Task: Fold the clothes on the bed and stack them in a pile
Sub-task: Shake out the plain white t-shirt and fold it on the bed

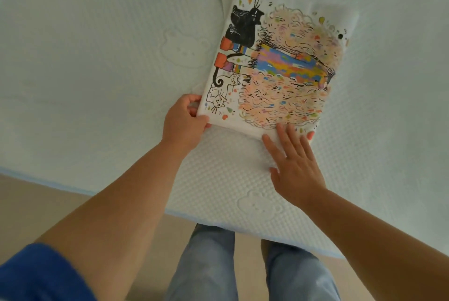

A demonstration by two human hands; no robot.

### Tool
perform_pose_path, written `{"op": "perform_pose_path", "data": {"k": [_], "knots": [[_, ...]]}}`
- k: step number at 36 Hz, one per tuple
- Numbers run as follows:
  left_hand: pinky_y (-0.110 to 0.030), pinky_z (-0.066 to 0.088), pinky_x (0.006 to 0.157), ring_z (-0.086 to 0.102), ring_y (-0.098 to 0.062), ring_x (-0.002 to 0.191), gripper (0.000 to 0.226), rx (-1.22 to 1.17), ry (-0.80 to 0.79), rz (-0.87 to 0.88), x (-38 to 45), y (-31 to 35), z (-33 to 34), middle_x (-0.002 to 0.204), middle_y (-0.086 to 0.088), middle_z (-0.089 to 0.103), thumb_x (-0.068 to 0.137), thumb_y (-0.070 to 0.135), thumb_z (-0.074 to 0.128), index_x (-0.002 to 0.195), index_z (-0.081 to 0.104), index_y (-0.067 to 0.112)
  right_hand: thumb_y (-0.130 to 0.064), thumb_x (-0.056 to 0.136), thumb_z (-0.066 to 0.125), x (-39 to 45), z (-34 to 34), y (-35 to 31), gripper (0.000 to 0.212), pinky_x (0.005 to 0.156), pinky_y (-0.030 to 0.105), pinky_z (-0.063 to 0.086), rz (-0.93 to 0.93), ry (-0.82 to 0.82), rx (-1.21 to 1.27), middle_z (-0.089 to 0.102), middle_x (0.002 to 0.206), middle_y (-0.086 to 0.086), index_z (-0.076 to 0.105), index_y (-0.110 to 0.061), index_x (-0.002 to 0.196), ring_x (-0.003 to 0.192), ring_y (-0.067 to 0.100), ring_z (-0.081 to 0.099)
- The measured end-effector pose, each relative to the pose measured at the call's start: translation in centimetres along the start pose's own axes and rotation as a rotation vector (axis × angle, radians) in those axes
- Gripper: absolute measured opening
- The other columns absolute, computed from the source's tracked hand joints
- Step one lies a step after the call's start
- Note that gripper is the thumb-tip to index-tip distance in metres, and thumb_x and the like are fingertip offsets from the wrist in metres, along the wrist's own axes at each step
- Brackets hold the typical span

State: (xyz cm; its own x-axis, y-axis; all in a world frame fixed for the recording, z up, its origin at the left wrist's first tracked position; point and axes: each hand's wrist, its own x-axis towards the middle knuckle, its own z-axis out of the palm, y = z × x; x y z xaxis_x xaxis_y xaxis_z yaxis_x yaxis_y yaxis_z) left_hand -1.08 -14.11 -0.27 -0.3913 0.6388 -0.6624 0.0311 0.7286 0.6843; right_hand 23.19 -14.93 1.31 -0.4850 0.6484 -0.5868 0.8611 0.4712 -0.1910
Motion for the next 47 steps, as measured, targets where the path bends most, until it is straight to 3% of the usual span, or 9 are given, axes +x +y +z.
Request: {"op": "perform_pose_path", "data": {"k": [6,10,12,16,20,25,35,43,47], "knots": [[-0.018,0.045,0.057,0.060,-0.001,0.068,0.029,0.192,0.239,0.049,-0.7,-0.4,1.2,0.075,0.018,0.058,0.075,0.012,0.070,0.079,0.049,0.032,-0.032,0.097,0.038,-0.1,0.4,0.4,0.077,0.103,0.033,-0.030,-0.009,-0.006,0.032,-0.045,0.140,-0.006,-0.029,-0.036,0.135,0.131,0.018,-0.041],[-0.024,0.042,0.064,0.057,-0.012,0.075,0.032,0.214,0.382,-0.051,-1.3,-1.0,1.7,0.082,0.010,0.057,0.071,0.028,0.075,0.096,0.055,0.023,-0.031,0.095,0.044,-0.2,0.1,0.2,0.068,0.106,0.032,-0.026,-0.007,0.027,0.104,-0.023,0.153,-0.002,0.005,-0.027,0.150,0.133,0.015,-0.036],[-0.031,0.051,0.072,0.063,-0.016,0.078,0.038,0.066,0.386,-0.175,-1.6,-0.9,2.2,0.087,0.005,0.061,0.072,0.029,0.075,0.104,0.057,0.017,-0.028,0.092,0.049,-0.3,-0.1,0.0,0.064,0.108,0.033,-0.021,0.002,0.068,0.147,-0.002,0.158,0.003,0.020,-0.020,0.149,0.136,0.014,-0.026],[-0.024,0.054,0.058,0.064,-0.009,0.062,0.009,-0.388,0.311,-0.356,-2.2,0.3,2.8,0.078,-0.001,0.068,0.076,0.016,0.072,0.076,0.063,0.015,-0.023,0.086,0.058,0.3,-0.7,-0.4,0.066,0.112,0.038,-0.011,-0.012,0.162,0.199,0.020,0.155,0.009,0.030,-0.011,0.145,0.145,0.024,0.003],[-0.026,0.053,0.054,0.066,-0.015,0.072,0.011,-0.739,0.235,-0.522,-2.6,1.8,3.1,0.081,-0.006,0.069,0.080,0.010,0.069,0.088,0.062,0.011,-0.030,0.088,0.053,1.9,-1.7,-0.7,0.073,0.109,0.034,-0.020,-0.045,0.164,0.160,0.008,0.158,0.004,0.015,-0.017,0.149,0.145,0.020,-0.007],[-0.029,0.054,0.055,0.067,-0.018,0.075,0.006,-0.837,0.258,-0.486,-3.4,3.5,3.9,0.083,-0.008,0.069,0.083,0.006,0.063,0.087,0.060,0.009,-0.037,0.088,0.052,3.8,-2.6,-1.5,0.085,0.104,0.031,-0.027,-0.056,0.172,0.149,-0.009,0.158,0.003,-0.004,-0.019,0.150,0.142,0.018,-0.018],[-0.027,0.055,0.055,0.069,-0.011,0.063,0.019,-0.492,0.208,-0.213,-4.1,3.6,3.1,0.070,0.002,0.072,0.083,0.008,0.052,0.075,0.066,0.018,-0.044,0.089,0.050,7.0,-2.5,-3.4,0.097,0.106,0.033,-0.024,0.004,0.255,0.157,-0.016,0.157,0.002,-0.028,-0.020,0.141,0.133,0.012,-0.032],[-0.035,0.054,0.064,0.065,-0.010,0.051,0.030,0.073,0.047,-0.055,-1.3,1.8,0.0,0.070,0.013,0.066,0.085,0.011,0.047,0.065,0.061,0.028,-0.015,0.089,0.044,8.4,-1.5,-5.5,0.069,0.112,0.037,-0.018,0.053,0.322,0.237,0.001,0.159,0.005,0.012,-0.024,0.150,0.142,0.018,-0.018],[-0.029,0.055,0.062,0.069,-0.016,0.060,0.023,-0.148,-0.147,-0.112,-1.1,3.0,-2.1,0.069,0.002,0.072,0.086,0.010,0.048,0.077,0.065,0.023,-0.002,0.086,0.050,7.9,-4.0,-6.3,0.050,0.113,0.048,0.024,0.079,0.417,0.420,0.040,0.147,0.005,0.050,-0.016,0.134,0.139,0.025,0.029]]}}
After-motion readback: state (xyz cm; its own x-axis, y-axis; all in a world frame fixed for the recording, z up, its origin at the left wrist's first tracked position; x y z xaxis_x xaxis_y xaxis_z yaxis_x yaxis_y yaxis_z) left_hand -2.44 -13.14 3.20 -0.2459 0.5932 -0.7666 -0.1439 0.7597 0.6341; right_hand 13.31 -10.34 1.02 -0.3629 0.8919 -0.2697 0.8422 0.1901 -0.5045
